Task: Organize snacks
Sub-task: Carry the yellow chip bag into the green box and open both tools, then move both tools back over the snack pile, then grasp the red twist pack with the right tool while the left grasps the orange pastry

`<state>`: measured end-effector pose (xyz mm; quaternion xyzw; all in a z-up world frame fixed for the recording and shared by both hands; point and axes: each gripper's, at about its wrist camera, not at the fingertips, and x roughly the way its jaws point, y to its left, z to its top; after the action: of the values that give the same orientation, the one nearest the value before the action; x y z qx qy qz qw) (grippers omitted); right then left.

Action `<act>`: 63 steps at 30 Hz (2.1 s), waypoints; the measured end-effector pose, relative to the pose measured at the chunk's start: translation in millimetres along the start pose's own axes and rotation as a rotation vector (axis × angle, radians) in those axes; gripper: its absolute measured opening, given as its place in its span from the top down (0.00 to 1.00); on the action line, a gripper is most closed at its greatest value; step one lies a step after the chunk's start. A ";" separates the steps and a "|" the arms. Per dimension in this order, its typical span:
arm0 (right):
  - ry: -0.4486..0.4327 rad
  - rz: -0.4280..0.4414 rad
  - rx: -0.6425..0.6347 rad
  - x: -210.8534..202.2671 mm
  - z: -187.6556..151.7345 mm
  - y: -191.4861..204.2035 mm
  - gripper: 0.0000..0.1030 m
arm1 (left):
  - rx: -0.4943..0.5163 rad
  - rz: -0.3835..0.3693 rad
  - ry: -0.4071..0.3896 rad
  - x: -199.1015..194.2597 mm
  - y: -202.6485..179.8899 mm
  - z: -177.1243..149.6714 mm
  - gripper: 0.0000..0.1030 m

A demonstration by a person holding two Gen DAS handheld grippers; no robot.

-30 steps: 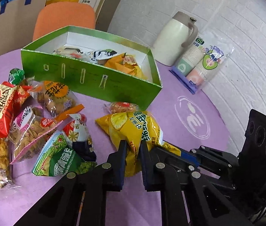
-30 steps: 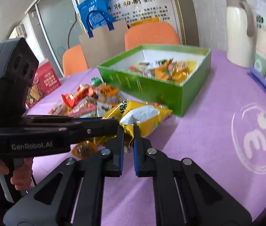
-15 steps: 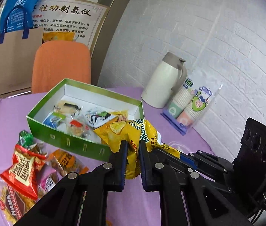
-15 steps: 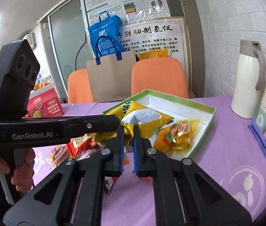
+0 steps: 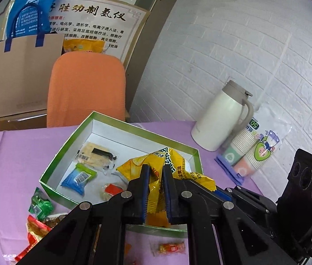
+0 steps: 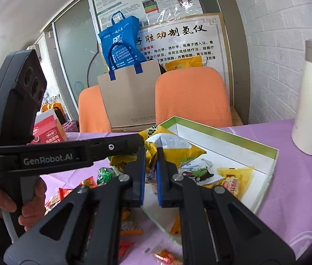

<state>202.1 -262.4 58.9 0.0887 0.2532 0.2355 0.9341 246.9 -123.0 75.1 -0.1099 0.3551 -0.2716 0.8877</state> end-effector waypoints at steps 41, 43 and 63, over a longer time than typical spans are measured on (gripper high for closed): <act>0.135 -0.114 -0.070 -92.8 -108.8 11.8 0.01 | -0.056 0.096 0.115 -89.2 3.6 -162.2 0.19; 0.176 -0.105 -0.067 -89.0 -114.3 10.4 0.01 | -0.041 0.096 0.147 -86.9 -1.3 -179.3 0.19; 0.397 -0.109 -0.253 5.8 -104.1 13.8 0.33 | -0.061 0.043 0.221 -63.2 -1.7 -210.6 0.37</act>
<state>147.4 -242.7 -28.8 -0.0910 0.4046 0.2273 0.8811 62.9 -89.5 -40.6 -0.0986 0.4612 -0.2518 0.8451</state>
